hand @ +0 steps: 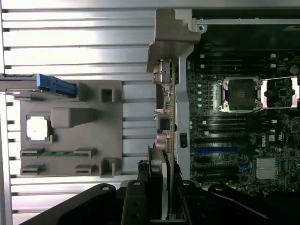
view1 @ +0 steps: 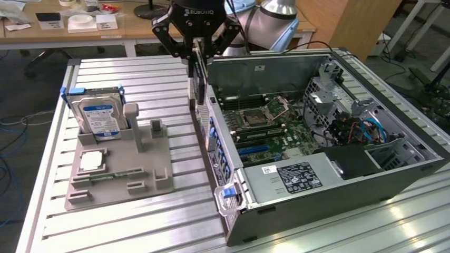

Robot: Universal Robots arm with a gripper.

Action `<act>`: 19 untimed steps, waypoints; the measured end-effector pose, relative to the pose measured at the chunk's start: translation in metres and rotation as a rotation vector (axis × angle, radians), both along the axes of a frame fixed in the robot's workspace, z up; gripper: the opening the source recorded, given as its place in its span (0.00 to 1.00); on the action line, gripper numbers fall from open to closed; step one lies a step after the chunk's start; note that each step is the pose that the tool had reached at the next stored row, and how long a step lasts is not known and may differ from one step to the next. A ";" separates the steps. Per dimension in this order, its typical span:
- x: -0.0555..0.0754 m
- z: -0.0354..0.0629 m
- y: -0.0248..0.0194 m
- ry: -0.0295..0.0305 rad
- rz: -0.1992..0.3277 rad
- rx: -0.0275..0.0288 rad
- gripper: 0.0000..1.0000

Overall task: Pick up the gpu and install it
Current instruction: 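Pick up the gpu and move the gpu toward the slot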

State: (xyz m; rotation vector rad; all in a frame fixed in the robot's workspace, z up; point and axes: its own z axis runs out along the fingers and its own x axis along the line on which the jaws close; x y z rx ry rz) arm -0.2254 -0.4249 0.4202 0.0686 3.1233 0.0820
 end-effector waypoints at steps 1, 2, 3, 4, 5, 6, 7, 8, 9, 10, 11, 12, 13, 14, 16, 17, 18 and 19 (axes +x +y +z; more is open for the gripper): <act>0.003 0.0000 0.0000 0.0000 0.000 -0.0001 0.28; 0.007 -0.0001 0.0000 -0.0001 0.000 0.0001 0.28; 0.011 -0.0001 0.0000 -0.0001 0.000 0.0001 0.28; 0.014 0.0000 -0.0001 0.0001 0.000 0.0001 0.28; 0.017 -0.0001 -0.0001 0.0001 0.000 0.0002 0.28; 0.020 -0.0001 -0.0001 0.0000 0.000 0.0002 0.28; 0.023 -0.0001 -0.0001 0.0001 0.000 0.0002 0.28; 0.026 -0.0001 -0.0001 0.0001 0.000 0.0001 0.28; 0.029 -0.0002 -0.0001 0.0000 0.000 0.0002 0.28; 0.032 -0.0003 -0.0001 0.0000 0.000 0.0002 0.28; 0.035 -0.0003 -0.0001 0.0001 0.000 0.0002 0.28; 0.037 -0.0004 -0.0001 0.0001 0.000 0.0001 0.28; 0.039 -0.0005 -0.0001 0.0000 0.000 0.0003 0.28; 0.041 -0.0006 -0.0001 0.0000 0.000 0.0003 0.28; 0.045 -0.0007 -0.0001 0.0001 0.000 0.0002 0.28; 0.046 -0.0007 -0.0001 0.0001 0.000 0.0002 0.28; 0.048 -0.0008 -0.0001 0.0000 0.000 0.0002 0.28; 0.050 -0.0009 -0.0001 0.0000 0.000 0.0002 0.28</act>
